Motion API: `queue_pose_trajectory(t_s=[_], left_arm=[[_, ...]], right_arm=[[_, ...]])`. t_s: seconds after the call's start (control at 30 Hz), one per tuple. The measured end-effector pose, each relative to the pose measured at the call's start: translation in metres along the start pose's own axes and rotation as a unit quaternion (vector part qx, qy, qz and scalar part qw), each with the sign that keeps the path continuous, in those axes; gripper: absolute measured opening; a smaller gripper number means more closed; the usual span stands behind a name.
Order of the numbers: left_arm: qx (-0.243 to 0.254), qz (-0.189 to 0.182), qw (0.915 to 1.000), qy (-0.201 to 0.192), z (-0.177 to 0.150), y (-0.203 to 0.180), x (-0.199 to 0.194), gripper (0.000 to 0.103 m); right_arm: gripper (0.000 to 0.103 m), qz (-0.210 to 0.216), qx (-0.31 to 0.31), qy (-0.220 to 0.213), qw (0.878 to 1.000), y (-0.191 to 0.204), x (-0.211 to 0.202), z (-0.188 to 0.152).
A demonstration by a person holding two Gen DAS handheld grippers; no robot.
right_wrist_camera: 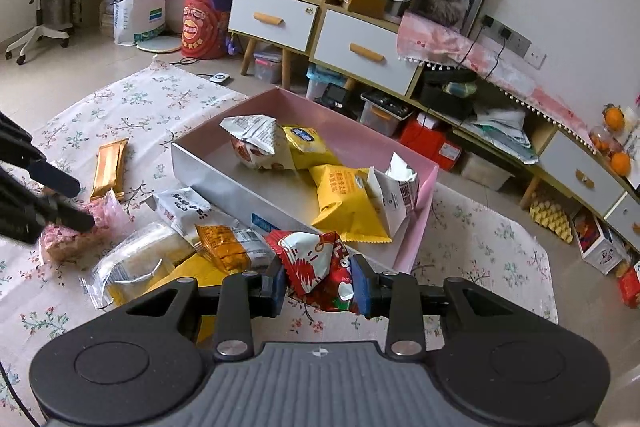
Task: Organize snacks
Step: 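Carry the pink bag and red wrapper into the pink box and open both grippers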
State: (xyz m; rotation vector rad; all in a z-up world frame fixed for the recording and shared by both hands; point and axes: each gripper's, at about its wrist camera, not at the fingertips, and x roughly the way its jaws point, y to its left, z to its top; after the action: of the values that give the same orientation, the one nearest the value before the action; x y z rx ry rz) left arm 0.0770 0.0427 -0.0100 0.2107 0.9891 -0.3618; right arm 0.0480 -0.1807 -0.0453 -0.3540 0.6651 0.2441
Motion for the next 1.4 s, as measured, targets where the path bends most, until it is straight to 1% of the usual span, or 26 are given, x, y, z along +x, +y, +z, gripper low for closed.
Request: queue_pose_trajectory(t_s=[0.13, 0.2, 0.23, 0.33, 0.47, 0.57, 0.67, 0.73, 0.83, 0.93, 1.0, 1.13, 1.27, 1.33, 1.4], left_arm=[[0.028, 0.034, 0.9986, 0.029, -0.006, -0.006, 0.013, 0.055], [0.037, 0.043, 0.9975, 0.043, -0.009, -0.008, 0.021, 0.054], [0.035, 0.043, 0.9976, 0.040, -0.010, -0.007, 0.021, 0.053], [0.024, 0.033, 0.9985, 0.037, -0.009, -0.005, 0.020, 0.030], [0.025, 0.052, 0.9979, 0.028, -0.007, -0.008, 0.015, 0.029], [0.023, 0.046, 0.9986, 0.013, -0.002, -0.006, 0.004, 0.029], [0.015, 0.050, 0.9986, -0.006, 0.006, -0.005, -0.008, 0.029], [0.006, 0.051, 0.9984, -0.022, 0.016, -0.006, -0.015, 0.029], [-0.009, 0.039, 0.9982, -0.044, 0.033, -0.010, -0.020, 0.029], [-0.012, 0.019, 0.9980, -0.058, 0.049, -0.015, -0.015, 0.029], [-0.006, 0.022, 0.9976, -0.065, 0.059, -0.018, -0.011, 0.029], [0.009, 0.029, 0.9971, -0.070, 0.083, -0.019, 0.003, 0.029], [0.018, 0.025, 0.9962, -0.081, 0.103, -0.020, 0.018, 0.029], [0.025, 0.021, 0.9957, -0.086, 0.107, -0.022, 0.025, 0.029], [0.035, 0.023, 0.9951, -0.090, 0.112, -0.022, 0.032, 0.029]], right_arm=[[0.009, 0.000, 0.001, 0.004, 1.000, -0.001, -0.002, -0.002], [0.009, 0.000, 0.002, 0.005, 1.000, -0.002, -0.002, -0.003], [0.009, 0.000, 0.003, 0.005, 1.000, -0.003, -0.002, -0.003], [0.009, 0.000, 0.009, 0.004, 1.000, -0.008, -0.002, -0.002], [0.009, 0.002, 0.027, 0.004, 1.000, -0.015, 0.000, -0.001], [0.009, 0.008, 0.044, 0.005, 0.999, -0.021, 0.003, 0.001], [0.009, 0.015, 0.060, 0.005, 0.998, -0.025, 0.004, 0.003], [0.009, 0.020, 0.071, 0.006, 0.997, -0.026, 0.006, 0.005], [0.009, 0.032, 0.097, 0.006, 0.995, -0.027, 0.008, 0.014], [0.009, 0.050, 0.119, 0.002, 0.992, -0.026, 0.011, 0.022], [0.009, 0.062, 0.119, -0.001, 0.991, -0.023, 0.013, 0.028], [0.009, 0.070, 0.115, -0.011, 0.991, -0.023, 0.020, 0.039], [0.009, 0.086, 0.150, -0.020, 0.985, -0.038, 0.034, 0.050], [0.009, 0.099, 0.157, -0.024, 0.982, -0.041, 0.042, 0.052], [0.009, 0.104, 0.155, -0.023, 0.982, -0.041, 0.049, 0.052]])
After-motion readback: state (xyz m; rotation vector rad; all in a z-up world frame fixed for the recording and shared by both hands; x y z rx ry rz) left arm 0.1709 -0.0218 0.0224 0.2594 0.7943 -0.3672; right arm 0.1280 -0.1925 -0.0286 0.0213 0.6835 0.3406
